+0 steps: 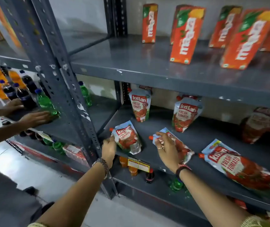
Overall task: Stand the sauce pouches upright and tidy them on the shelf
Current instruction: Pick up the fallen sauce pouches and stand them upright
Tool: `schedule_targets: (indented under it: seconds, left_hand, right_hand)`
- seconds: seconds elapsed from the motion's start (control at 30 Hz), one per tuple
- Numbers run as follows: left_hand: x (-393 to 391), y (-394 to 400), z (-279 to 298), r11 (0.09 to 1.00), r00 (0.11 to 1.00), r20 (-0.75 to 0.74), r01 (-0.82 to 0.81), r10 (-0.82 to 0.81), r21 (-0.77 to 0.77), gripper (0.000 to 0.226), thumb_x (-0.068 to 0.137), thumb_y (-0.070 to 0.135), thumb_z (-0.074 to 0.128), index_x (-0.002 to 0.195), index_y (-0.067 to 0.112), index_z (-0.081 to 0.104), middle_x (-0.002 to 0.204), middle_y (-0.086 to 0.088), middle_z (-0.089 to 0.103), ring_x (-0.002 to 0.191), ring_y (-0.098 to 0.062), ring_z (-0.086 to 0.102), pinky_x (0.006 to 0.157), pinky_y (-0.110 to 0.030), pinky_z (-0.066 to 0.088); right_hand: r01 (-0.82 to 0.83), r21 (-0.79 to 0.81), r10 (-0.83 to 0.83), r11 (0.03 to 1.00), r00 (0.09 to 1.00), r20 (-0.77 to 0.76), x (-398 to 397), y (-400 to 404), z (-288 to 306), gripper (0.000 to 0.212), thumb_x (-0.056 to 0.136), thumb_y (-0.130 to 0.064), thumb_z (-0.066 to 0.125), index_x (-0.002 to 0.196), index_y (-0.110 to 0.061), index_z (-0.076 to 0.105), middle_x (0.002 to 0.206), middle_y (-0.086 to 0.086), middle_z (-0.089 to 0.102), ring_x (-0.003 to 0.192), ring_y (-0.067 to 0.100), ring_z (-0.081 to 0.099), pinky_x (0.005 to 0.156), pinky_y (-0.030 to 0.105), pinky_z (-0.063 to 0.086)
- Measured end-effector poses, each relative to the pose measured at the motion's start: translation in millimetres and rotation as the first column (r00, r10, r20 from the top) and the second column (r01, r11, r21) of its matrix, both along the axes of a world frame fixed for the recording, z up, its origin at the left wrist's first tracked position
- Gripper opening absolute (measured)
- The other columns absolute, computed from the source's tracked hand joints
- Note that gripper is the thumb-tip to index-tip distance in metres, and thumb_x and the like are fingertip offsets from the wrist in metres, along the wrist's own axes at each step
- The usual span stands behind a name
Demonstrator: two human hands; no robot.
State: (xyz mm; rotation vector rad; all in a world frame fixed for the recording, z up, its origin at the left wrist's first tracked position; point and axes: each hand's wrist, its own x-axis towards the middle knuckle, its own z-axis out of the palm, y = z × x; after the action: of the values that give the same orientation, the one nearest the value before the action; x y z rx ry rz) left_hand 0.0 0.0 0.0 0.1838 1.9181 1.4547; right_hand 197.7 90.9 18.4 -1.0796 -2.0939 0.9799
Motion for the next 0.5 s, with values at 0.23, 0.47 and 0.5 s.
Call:
schedule_targets:
  seconds: [0.23, 0.47, 0.5]
  left_hand:
    - [-34, 30, -26, 0.995, 0.979, 0.183, 0.1, -0.093, -0.03, 0.04, 0.096, 0.018, 0.046, 0.127, -0.006, 0.047, 0.115, -0.012, 0.055, 0.115, -0.04, 0.056, 0.086, -0.041, 0.049]
    - [-48, 33, -23, 0.981, 0.976, 0.096, 0.192, -0.193, 0.023, 0.03, 0.091, 0.011, 0.053, 0.117, -0.004, 0.057, 0.116, -0.024, 0.065, 0.087, -0.037, 0.068, 0.061, -0.034, 0.06]
    - [-50, 36, -19, 0.98, 0.978, 0.068, 0.195, -0.198, 0.046, 0.026, 0.091, 0.012, 0.054, 0.113, -0.001, 0.059, 0.111, -0.021, 0.067, 0.077, -0.032, 0.068, 0.054, -0.03, 0.059]
  right_hand:
    - [0.139, -0.446, -0.067, 0.884, 0.983, 0.172, -103, 46, -47, 0.024, 0.091, -0.017, 0.051, 0.069, -0.012, 0.06, 0.082, 0.012, 0.055, 0.088, 0.021, 0.051, 0.076, 0.029, 0.036]
    - [0.153, -0.717, -0.176, 0.68, 0.983, 0.042, -113, 52, -49, 0.023, 0.091, -0.008, 0.053, 0.071, -0.013, 0.063, 0.093, 0.019, 0.066, 0.075, 0.023, 0.058, 0.07, 0.034, 0.05]
    - [0.144, -0.728, -0.188, 0.67, 0.982, 0.022, -108, 51, -42, 0.025, 0.091, -0.007, 0.053, 0.069, -0.017, 0.06, 0.083, 0.012, 0.063, 0.069, 0.019, 0.054, 0.064, 0.029, 0.047]
